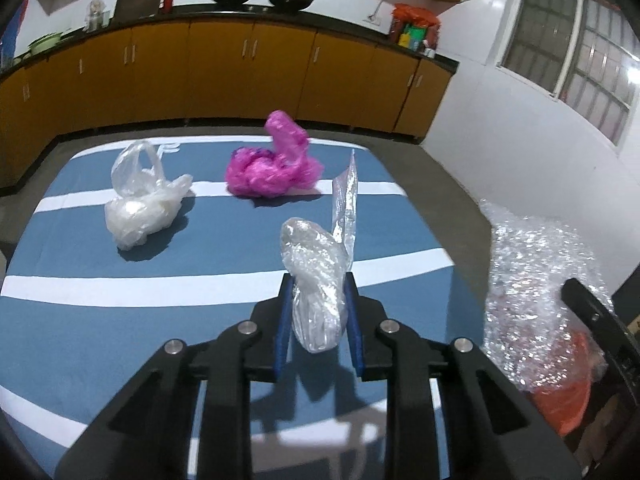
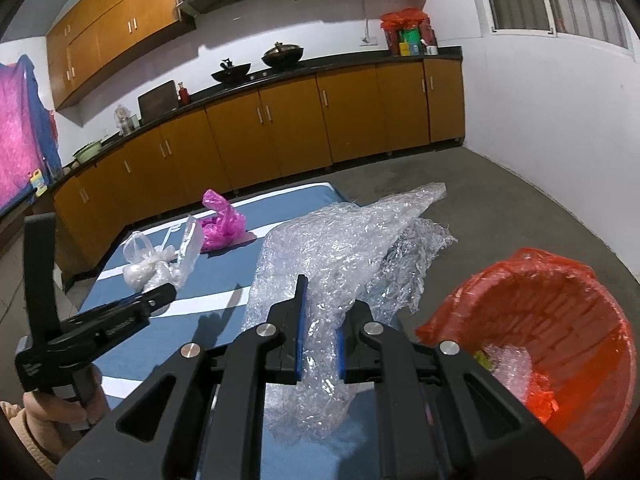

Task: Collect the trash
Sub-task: 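Carry the clear bag and bubble wrap to the wastebasket and open the left tool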

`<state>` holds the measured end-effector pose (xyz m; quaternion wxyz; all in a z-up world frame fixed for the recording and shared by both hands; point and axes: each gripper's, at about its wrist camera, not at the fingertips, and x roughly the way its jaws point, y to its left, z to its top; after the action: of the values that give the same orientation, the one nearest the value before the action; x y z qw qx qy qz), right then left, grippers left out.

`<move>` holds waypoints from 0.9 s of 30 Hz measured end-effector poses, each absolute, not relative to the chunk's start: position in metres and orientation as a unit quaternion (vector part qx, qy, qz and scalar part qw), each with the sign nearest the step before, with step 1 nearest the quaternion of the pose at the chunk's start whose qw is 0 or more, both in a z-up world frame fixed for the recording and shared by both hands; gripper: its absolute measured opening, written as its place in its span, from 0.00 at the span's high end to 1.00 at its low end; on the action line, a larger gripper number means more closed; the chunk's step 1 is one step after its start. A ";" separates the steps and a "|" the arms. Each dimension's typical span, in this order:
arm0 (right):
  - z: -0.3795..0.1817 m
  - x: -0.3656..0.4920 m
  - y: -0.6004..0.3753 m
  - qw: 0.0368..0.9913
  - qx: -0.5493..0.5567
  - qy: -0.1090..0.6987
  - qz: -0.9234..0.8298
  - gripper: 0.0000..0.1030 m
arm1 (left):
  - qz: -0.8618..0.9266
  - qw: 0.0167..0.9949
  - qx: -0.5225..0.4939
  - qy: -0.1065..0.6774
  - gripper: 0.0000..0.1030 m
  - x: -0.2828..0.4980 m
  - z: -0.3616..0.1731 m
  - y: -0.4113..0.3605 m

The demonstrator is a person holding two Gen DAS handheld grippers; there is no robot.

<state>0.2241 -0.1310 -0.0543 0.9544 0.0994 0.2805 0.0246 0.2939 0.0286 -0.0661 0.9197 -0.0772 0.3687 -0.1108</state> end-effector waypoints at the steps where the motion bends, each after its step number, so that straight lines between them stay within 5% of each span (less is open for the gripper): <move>1: -0.053 0.223 -0.134 0.954 0.100 0.280 0.022 0.88 | -0.114 0.920 -0.077 0.367 0.76 0.292 -0.064 0.027; 27: -0.062 0.161 -0.232 0.946 0.126 0.283 -0.090 0.88 | -0.263 0.900 -0.037 0.346 0.76 0.246 -0.025 -0.092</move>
<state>0.1609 -0.2323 -0.0618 0.9465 0.1261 0.2831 -0.0903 0.2464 -0.0920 -0.0252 0.8996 -0.0370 0.3465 -0.2632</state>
